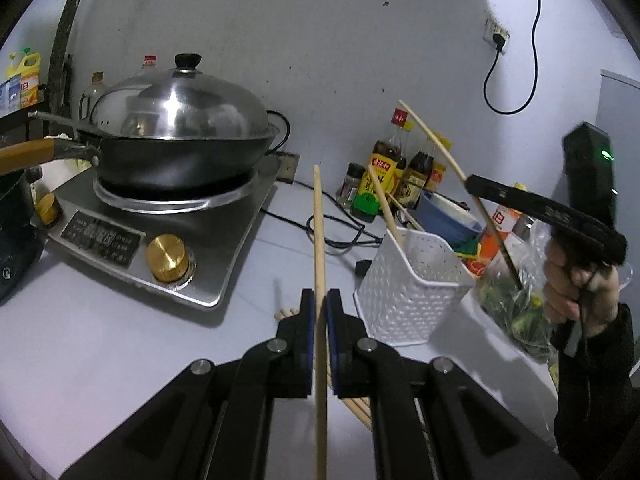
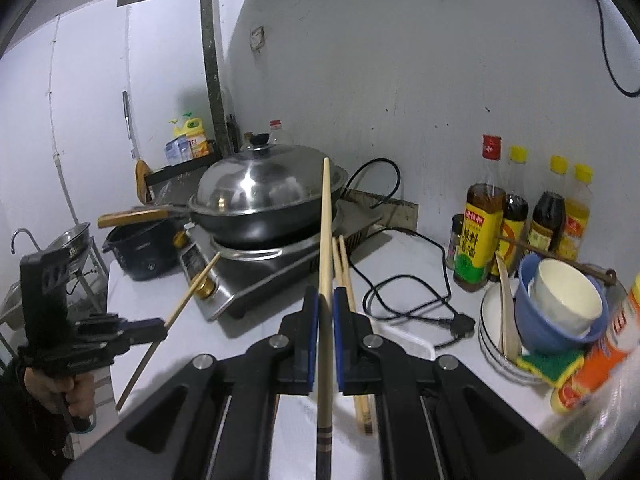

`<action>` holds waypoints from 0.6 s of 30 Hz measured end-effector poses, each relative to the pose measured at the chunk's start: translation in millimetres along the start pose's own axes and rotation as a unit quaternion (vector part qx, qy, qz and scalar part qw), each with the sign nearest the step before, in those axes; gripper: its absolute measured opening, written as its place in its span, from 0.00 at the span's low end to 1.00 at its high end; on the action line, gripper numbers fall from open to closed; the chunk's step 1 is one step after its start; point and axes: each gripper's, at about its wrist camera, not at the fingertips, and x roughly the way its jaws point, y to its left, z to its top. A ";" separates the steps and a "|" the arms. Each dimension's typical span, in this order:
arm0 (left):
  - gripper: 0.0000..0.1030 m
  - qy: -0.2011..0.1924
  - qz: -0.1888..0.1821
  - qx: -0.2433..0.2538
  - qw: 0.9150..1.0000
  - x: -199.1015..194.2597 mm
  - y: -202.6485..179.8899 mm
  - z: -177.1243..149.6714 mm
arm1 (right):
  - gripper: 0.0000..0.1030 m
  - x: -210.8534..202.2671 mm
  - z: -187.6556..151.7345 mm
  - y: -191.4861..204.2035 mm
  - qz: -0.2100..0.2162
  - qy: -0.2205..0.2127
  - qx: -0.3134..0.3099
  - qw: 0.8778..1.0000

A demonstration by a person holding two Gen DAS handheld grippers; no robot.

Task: Organize utensils
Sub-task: 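Carry the upright chopstick with the right tool over the white holder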

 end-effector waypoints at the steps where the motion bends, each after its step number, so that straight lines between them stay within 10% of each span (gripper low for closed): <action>1: 0.05 -0.001 -0.002 0.000 1.000 0.3 1.3 1.4 | 0.06 3.7 3.7 -1.1 -0.001 0.001 0.001 1.000; 18: 0.05 0.004 -0.018 -0.036 0.999 14.3 32.0 -1.5 | 0.06 108.3 3.0 -11.0 -0.066 0.072 -0.028 0.995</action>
